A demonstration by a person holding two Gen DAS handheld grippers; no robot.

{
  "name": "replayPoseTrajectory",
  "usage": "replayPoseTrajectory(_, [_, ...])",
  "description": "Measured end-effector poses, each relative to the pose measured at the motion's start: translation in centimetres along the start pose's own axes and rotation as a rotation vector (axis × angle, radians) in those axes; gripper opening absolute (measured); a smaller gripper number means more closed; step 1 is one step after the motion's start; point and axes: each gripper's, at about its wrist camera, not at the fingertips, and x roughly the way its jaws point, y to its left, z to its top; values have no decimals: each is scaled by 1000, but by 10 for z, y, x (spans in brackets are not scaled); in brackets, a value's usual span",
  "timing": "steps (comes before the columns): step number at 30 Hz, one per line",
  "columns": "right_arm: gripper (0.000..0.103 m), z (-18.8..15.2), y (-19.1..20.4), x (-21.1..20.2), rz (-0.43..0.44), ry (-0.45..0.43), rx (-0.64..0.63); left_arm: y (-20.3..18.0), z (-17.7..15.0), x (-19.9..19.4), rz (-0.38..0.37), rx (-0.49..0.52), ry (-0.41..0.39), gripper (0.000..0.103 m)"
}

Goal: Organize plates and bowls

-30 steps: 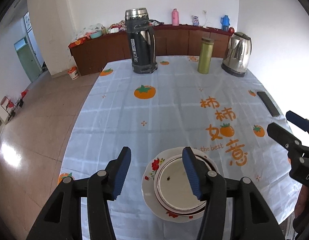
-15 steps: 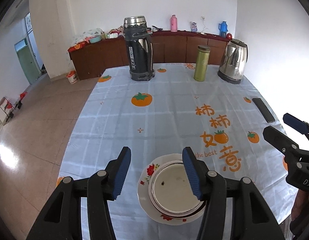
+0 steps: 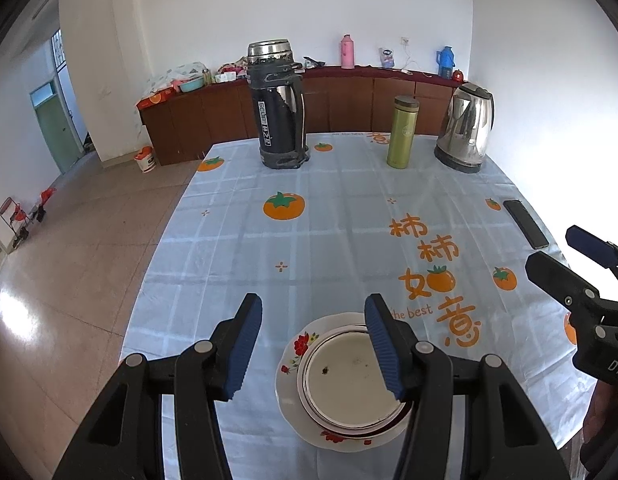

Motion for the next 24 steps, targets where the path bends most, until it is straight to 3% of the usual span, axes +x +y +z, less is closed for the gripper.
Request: replayPoseTrajectory(24, [89,2,4,-3,5,0,-6,-5,1,-4,-7,19,1,56])
